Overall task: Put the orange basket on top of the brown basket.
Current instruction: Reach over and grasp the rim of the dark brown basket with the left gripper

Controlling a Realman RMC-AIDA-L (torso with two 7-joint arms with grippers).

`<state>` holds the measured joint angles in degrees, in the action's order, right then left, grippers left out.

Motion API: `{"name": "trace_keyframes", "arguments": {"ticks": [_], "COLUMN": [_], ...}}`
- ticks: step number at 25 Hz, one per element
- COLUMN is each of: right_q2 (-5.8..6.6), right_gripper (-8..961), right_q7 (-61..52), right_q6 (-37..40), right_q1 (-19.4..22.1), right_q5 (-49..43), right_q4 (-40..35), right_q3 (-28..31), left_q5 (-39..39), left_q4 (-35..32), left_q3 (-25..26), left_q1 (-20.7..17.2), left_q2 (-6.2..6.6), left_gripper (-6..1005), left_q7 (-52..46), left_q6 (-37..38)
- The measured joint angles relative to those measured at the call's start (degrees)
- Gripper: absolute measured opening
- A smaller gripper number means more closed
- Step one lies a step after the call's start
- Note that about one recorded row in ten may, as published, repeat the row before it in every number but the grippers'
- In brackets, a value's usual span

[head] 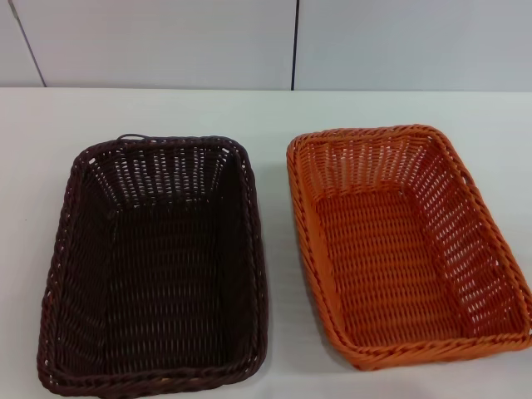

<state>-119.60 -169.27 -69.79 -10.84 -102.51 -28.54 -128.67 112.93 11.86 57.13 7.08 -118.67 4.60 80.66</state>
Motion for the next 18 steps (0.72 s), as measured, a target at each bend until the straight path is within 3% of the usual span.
{"name": "trace_keyframes", "arguments": {"ticks": [8,12,14,16,18], "right_q2": [-0.13,-0.12,-0.08,-0.04,-0.03], "right_gripper": [823,821,821,820,819], "right_q7": [0.0,0.0,0.0,0.0,0.0], "right_q6": [0.0,0.4,0.7,1.1,1.4], "right_q1": [-0.2,-0.6,-1.0,-1.2,-1.3], "right_q5": [0.1,0.0,0.0,0.1,0.1], "right_q4": [-0.7,-1.9,-1.9,-2.1,-2.4], "right_q3": [-3.0,-3.4,-3.9,-4.3,-4.4], "left_q5": [0.2,2.1,3.8,6.0,8.0], "left_q4": [0.0,3.6,6.8,12.5,21.9], "left_q3": [-1.8,-3.9,-4.0,-3.6,-2.9], "left_q1": [0.7,0.7,0.6,-0.4,-2.7], "left_q2": [0.15,1.95,3.78,6.9,11.56], "left_gripper": [772,772,772,771,771], "left_q7": [-0.2,-0.7,-0.5,-0.4,-0.3], "left_q6": [-0.4,-3.1,-4.4,-7.3,-14.1]}}
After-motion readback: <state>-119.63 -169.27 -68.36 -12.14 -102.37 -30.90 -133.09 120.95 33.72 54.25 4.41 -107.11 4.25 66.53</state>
